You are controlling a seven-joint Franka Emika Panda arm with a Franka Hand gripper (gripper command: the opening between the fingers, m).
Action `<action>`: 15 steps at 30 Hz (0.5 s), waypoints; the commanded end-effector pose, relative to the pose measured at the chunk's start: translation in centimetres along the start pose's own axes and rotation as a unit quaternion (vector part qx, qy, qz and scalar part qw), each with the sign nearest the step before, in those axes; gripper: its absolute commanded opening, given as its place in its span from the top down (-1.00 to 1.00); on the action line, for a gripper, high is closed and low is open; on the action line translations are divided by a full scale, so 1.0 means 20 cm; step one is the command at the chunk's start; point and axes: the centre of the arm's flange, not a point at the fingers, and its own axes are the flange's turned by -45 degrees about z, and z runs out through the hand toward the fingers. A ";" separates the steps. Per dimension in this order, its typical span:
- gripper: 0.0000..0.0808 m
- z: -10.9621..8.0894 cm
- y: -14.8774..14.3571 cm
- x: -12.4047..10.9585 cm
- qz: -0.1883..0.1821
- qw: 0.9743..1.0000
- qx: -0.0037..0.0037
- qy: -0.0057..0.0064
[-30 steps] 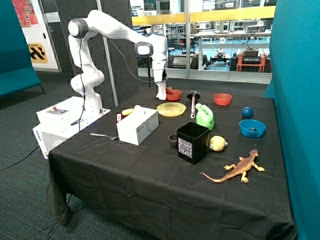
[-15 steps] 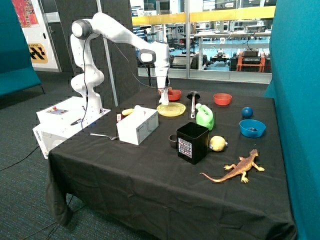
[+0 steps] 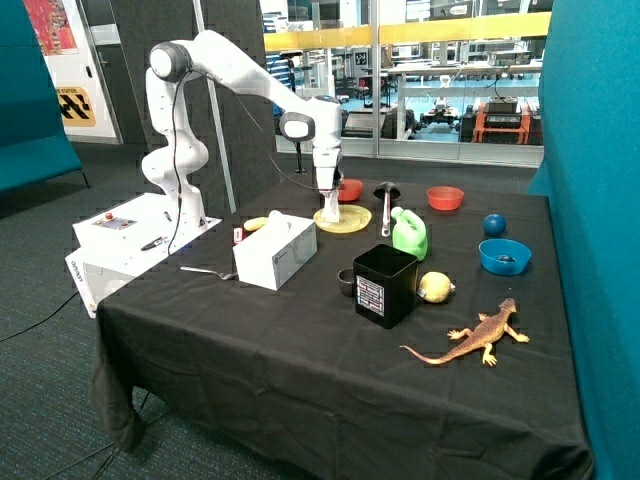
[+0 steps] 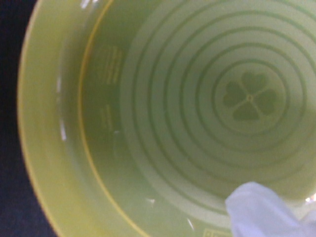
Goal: Dry the plate
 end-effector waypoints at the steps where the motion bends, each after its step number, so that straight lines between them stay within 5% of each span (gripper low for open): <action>1: 1.00 0.09 0.06 0.03 0.009 1.000 -0.004 -0.001; 15: 1.00 0.13 0.03 0.00 -0.011 1.000 -0.004 -0.001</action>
